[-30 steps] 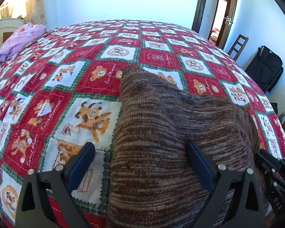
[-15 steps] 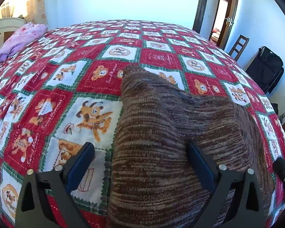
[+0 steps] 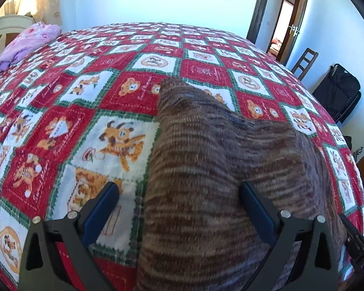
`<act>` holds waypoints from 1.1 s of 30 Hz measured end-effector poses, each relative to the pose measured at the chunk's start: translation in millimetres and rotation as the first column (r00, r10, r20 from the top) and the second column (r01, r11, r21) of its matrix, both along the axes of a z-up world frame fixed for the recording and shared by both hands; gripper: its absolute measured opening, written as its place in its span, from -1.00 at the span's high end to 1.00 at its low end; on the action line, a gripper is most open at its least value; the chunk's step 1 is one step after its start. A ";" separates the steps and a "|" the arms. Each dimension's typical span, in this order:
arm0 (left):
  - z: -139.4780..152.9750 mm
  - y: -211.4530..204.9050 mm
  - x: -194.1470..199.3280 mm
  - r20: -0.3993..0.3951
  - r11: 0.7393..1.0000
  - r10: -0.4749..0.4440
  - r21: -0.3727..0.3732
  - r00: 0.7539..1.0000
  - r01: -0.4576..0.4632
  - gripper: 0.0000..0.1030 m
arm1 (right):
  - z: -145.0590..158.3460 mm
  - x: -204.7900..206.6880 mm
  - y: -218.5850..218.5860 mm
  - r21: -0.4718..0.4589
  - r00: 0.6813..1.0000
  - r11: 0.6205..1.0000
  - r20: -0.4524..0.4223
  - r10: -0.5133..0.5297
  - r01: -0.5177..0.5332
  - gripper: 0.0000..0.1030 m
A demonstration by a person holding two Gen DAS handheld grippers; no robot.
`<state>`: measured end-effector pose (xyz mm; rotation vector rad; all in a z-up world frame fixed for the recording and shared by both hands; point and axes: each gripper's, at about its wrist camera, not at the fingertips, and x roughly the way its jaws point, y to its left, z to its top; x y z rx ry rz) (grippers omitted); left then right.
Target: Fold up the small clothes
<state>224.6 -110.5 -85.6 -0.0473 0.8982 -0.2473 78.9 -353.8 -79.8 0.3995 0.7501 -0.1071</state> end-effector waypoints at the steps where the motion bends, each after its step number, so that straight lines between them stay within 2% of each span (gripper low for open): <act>1: -0.1 2.0 -3.7 -0.004 1.000 -0.009 -0.005 1.000 0.009 -0.98 | -0.2 0.2 0.6 -0.002 1.000 1.000 -0.001 0.002 -0.002 -0.09; 12: -0.9 36.9 -64.4 -0.003 0.992 -0.069 -0.103 0.998 0.068 -0.99 | -3.9 -6.6 -13.2 0.103 0.999 0.995 0.042 0.004 -0.008 -0.12; 17: 2.1 40.6 -98.1 0.022 0.994 -0.100 -0.038 0.995 0.101 -0.98 | -4.7 -9.1 -16.1 0.134 0.998 0.991 0.055 0.001 -0.009 -0.12; 19: 4.8 43.8 -107.3 0.028 0.991 -0.118 -0.058 0.993 0.119 -0.97 | -4.2 -9.2 -15.3 0.130 0.999 0.991 0.053 0.002 -0.009 -0.12; 22: 14.9 52.3 -97.9 0.018 0.983 -0.107 -0.148 0.994 0.108 -0.97 | -4.3 -8.6 -15.4 0.129 0.999 0.992 0.047 0.003 -0.009 -0.12; 25: 31.3 57.4 -72.4 0.016 0.966 -0.083 -0.246 0.996 0.085 -0.97 | -0.9 -5.9 -14.9 0.130 1.000 0.991 0.027 0.005 -0.009 -0.14; 29: 40.4 42.1 -28.9 0.027 0.964 -0.079 -0.253 0.996 0.084 -0.97 | 14.5 5.5 -5.7 0.126 0.999 0.992 0.040 0.019 -0.024 -0.15; 33: 18.7 17.2 6.4 -0.052 0.958 -0.134 -0.262 0.990 0.115 -0.81 | 14.5 34.0 9.9 0.079 0.998 0.995 0.011 0.064 -0.065 -0.19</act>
